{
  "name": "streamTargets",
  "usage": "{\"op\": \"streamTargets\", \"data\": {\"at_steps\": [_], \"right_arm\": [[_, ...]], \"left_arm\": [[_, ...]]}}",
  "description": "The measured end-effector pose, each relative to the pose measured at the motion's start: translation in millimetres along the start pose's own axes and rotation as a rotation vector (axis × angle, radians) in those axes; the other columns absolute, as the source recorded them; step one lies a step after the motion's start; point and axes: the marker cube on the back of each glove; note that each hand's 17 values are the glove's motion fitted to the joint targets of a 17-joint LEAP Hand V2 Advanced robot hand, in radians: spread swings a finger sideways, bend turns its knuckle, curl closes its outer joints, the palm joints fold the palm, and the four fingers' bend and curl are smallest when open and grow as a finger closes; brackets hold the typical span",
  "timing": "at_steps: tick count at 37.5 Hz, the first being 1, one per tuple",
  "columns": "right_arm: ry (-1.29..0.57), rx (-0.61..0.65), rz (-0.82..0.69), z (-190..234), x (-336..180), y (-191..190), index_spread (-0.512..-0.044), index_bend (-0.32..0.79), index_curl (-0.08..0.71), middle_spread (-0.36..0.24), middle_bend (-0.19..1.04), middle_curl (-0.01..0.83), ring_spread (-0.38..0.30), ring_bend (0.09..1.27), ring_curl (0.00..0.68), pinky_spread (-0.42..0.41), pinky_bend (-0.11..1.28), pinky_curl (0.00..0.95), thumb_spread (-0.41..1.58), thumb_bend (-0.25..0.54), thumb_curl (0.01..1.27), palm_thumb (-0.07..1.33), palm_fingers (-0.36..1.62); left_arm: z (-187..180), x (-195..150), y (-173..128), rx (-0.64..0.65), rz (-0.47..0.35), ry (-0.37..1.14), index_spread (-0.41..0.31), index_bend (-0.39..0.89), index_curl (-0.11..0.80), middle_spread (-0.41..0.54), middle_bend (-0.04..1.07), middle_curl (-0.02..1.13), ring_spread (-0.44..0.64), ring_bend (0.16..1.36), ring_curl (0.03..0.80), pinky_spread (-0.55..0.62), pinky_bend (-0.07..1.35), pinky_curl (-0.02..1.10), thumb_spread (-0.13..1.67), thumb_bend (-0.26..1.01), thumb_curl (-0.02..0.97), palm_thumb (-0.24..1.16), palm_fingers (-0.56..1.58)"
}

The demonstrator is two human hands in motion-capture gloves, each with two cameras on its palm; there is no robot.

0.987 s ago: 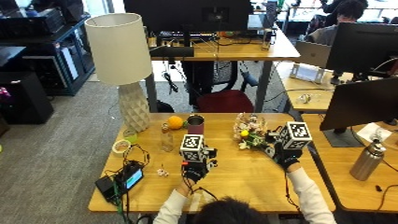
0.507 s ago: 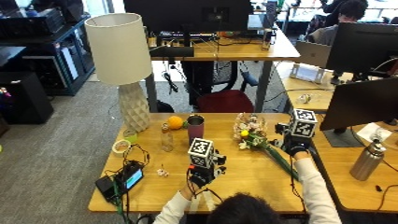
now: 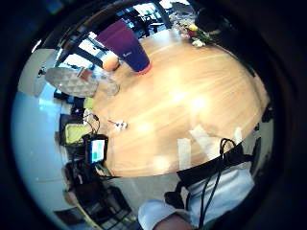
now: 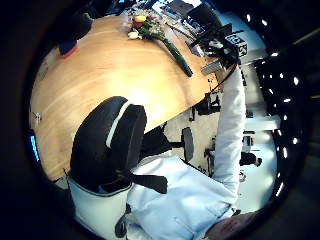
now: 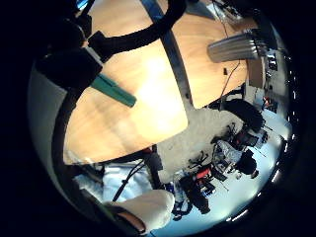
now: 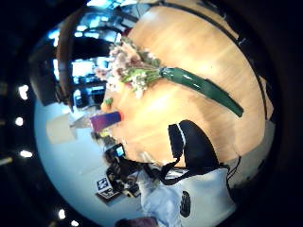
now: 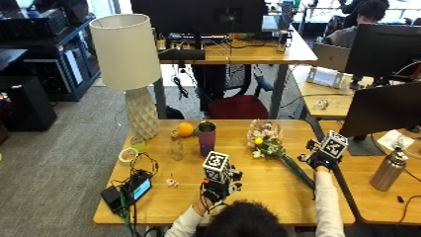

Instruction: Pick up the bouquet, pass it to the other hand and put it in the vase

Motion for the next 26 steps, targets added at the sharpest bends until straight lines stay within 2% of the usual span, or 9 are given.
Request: {"op": "streamTargets", "data": {"at_steps": [2, 5, 7, 11, 13, 17, 21, 23, 26], "right_arm": [[0.005, 0.009, -0.004, 11, 4, 7, -0.194, 0.07, 0.096, -0.020, 0.38, 0.399, -0.008, 0.61, 0.366, 0.177, 0.62, 0.363, 1.05, 0.030, 0.32, 0.67, 0.62], [0.029, -0.070, 0.041, 15, 2, 62, -0.192, 0.07, 0.099, -0.024, 0.38, 0.402, -0.030, 0.61, 0.368, 0.167, 0.61, 0.361, 1.05, 0.017, 0.33, 0.69, 0.63], [0.033, -0.139, 0.043, 23, 1, 83, -0.191, 0.07, 0.101, -0.026, 0.38, 0.403, -0.044, 0.62, 0.370, 0.163, 0.61, 0.361, 1.05, 0.006, 0.33, 0.69, 0.63], [0.005, -0.250, -0.046, 51, -1, 87, -0.189, 0.08, 0.111, -0.042, 0.38, 0.409, -0.065, 0.62, 0.376, 0.135, 0.57, 0.353, 1.03, -0.007, 0.34, 0.72, 0.63], [0.006, -0.277, -0.052, 62, 0, 85, -0.205, 0.11, 0.125, -0.046, 0.37, 0.410, -0.076, 0.61, 0.375, 0.130, 0.56, 0.351, 1.03, -0.010, 0.35, 0.73, 0.65], [0.107, -0.124, 0.104, 76, 9, 65, -0.241, 0.13, 0.149, -0.051, 0.37, 0.412, -0.098, 0.59, 0.368, 0.108, 0.55, 0.342, 1.02, -0.009, 0.36, 0.77, 0.73], [0.183, 0.077, 0.129, 75, 10, 48, -0.252, 0.15, 0.174, -0.065, 0.38, 0.422, -0.129, 0.57, 0.368, 0.065, 0.54, 0.341, 1.00, 0.009, 0.38, 0.84, 0.82], [0.196, 0.101, 0.136, 75, 10, 46, -0.253, 0.18, 0.195, -0.073, 0.35, 0.419, -0.143, 0.55, 0.369, 0.016, 0.55, 0.344, 0.99, 0.018, 0.39, 0.88, 0.89], [0.190, 0.021, 0.114, 78, 6, 56, -0.251, 0.17, 0.217, -0.077, 0.31, 0.415, -0.158, 0.54, 0.374, -0.040, 0.55, 0.344, 0.98, 0.014, 0.40, 0.91, 0.96]], "left_arm": [[1, -1, -1, 0.004, 0.000, 0.002, -0.098, 0.21, 0.403, 0.005, 0.17, 0.34, 0.09, 0.38, 0.292, 0.29, 0.17, 0.24, 1.19, -0.02, 0.225, 0.26, 0.52], [7, -2, -5, 0.005, 0.000, 0.007, -0.099, 0.21, 0.409, 0.005, 0.17, 0.34, 0.09, 0.38, 0.294, 0.29, 0.17, 0.24, 1.19, -0.02, 0.228, 0.26, 0.52], [7, -2, -3, -0.007, 0.000, 0.006, -0.100, 0.21, 0.412, 0.005, 0.17, 0.34, 0.09, 0.38, 0.296, 0.29, 0.17, 0.24, 1.19, -0.02, 0.230, 0.26, 0.52], [13, -5, -5, -0.014, -0.005, 0.010, -0.100, 0.20, 0.419, 0.005, 0.17, 0.34, 0.09, 0.38, 0.298, 0.29, 0.16, 0.25, 1.19, -0.02, 0.233, 0.26, 0.52], [15, -7, -7, -0.016, -0.008, 0.011, -0.100, 0.20, 0.422, 0.004, 0.17, 0.35, 0.09, 0.37, 0.300, 0.29, 0.16, 0.25, 1.19, -0.02, 0.235, 0.26, 0.52], [12, -8, -4, -0.025, -0.016, 0.006, -0.101, 0.20, 0.428, 0.007, 0.17, 0.35, 0.09, 0.37, 0.303, 0.29, 0.16, 0.25, 1.19, -0.02, 0.238, 0.26, 0.52], [10, -7, -2, -0.028, -0.014, 0.013, -0.101, 0.20, 0.433, 0.008, 0.17, 0.35, 0.09, 0.37, 0.305, 0.29, 0.16, 0.25, 1.19, -0.02, 0.240, 0.26, 0.52], [11, -5, -3, -0.027, -0.008, 0.020, -0.102, 0.21, 0.435, 0.008, 0.17, 0.35, 0.10, 0.37, 0.306, 0.29, 0.16, 0.25, 1.19, -0.02, 0.241, 0.26, 0.52], [13, -5, -3, -0.036, -0.006, 0.018, -0.102, 0.21, 0.437, 0.008, 0.17, 0.35, 0.10, 0.37, 0.308, 0.29, 0.16, 0.25, 1.20, -0.02, 0.243, 0.26, 0.52]]}}
